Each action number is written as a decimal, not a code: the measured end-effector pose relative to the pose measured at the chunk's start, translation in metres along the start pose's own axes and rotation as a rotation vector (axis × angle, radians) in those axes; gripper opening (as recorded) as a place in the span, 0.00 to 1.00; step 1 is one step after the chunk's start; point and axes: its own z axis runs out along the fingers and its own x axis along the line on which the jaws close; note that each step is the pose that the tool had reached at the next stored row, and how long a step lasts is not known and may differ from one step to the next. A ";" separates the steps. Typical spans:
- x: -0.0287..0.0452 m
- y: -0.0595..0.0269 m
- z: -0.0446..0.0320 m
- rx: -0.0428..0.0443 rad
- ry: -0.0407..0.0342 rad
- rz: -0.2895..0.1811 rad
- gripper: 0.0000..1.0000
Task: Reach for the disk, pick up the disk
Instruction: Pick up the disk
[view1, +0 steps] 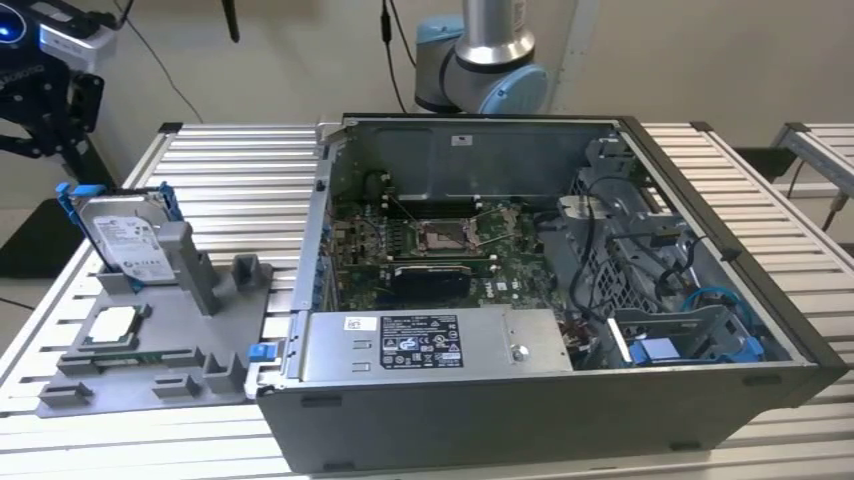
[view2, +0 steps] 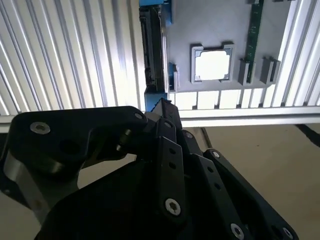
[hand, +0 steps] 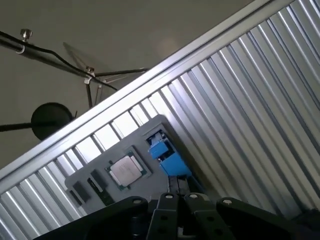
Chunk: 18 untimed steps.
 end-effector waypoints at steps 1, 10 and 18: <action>0.0000 0.0000 0.0000 0.0040 -0.0029 -0.014 0.00; 0.0000 0.0000 0.0002 0.0201 -0.0184 -0.151 0.00; 0.0008 0.0010 0.0025 0.0146 -0.0202 -0.275 0.00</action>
